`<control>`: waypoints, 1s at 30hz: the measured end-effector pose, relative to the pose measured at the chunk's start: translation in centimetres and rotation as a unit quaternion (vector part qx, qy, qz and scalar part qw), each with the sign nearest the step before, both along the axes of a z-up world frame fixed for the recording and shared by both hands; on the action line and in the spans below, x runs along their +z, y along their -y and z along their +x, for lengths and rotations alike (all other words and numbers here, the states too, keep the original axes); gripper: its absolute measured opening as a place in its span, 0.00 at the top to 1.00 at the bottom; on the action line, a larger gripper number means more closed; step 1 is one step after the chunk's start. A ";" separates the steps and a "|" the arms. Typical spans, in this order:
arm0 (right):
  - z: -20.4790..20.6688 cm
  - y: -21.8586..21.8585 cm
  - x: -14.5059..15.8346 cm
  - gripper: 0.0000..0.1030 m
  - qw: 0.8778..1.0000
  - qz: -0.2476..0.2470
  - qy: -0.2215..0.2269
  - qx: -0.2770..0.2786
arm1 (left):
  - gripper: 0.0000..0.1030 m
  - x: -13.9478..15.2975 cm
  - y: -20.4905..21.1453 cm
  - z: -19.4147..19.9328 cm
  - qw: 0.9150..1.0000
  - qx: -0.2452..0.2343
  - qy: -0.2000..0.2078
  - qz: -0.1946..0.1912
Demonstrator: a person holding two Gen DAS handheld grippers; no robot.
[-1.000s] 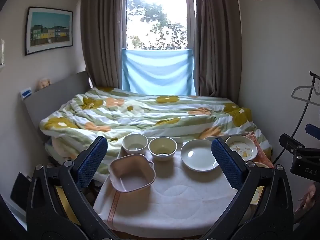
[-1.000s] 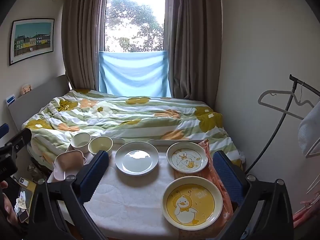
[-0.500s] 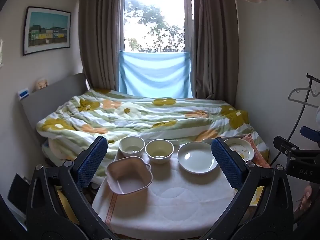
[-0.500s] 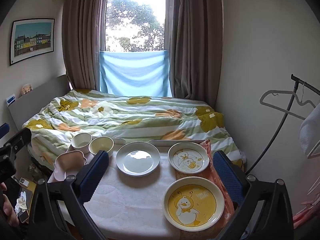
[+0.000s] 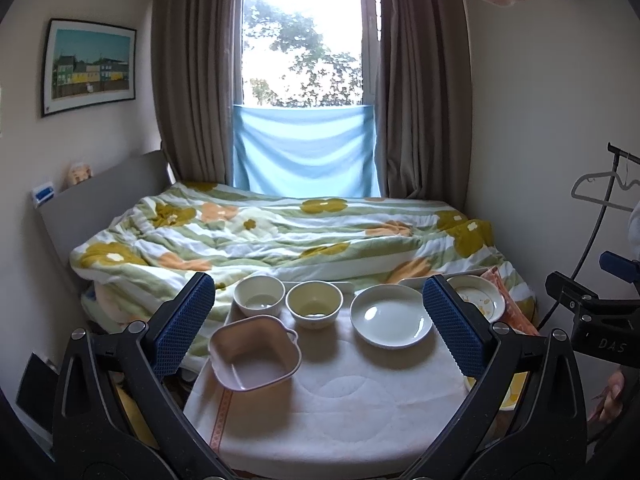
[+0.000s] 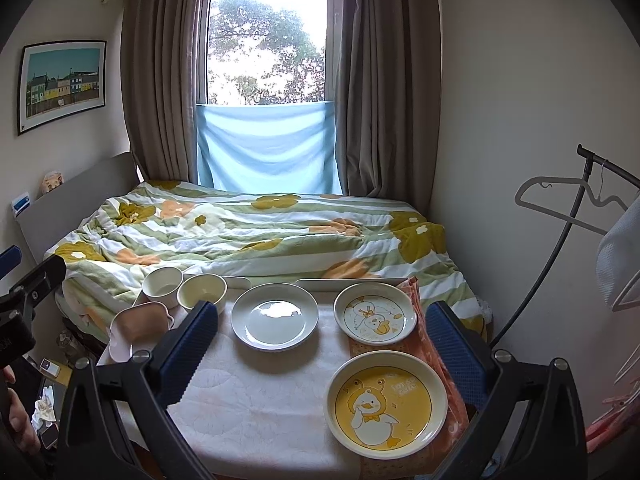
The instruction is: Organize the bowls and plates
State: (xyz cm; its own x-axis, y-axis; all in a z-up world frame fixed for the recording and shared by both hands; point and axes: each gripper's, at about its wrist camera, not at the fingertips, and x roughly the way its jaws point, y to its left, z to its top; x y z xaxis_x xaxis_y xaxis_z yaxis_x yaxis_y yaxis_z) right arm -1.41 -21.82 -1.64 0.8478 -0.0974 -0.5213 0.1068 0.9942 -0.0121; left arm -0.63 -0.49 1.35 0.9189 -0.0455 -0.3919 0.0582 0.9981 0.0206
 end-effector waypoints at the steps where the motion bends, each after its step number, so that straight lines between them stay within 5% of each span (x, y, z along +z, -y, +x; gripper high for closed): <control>1: 0.0 0.0 0.0 0.00 1.000 0.000 0.000 0.000 | 0.00 0.0 0.0 0.0 1.000 0.000 0.000 0.000; 30: -0.2 0.1 0.8 0.00 1.000 0.005 0.006 0.000 | 0.00 0.2 -0.1 -0.6 1.000 0.004 -0.003 0.001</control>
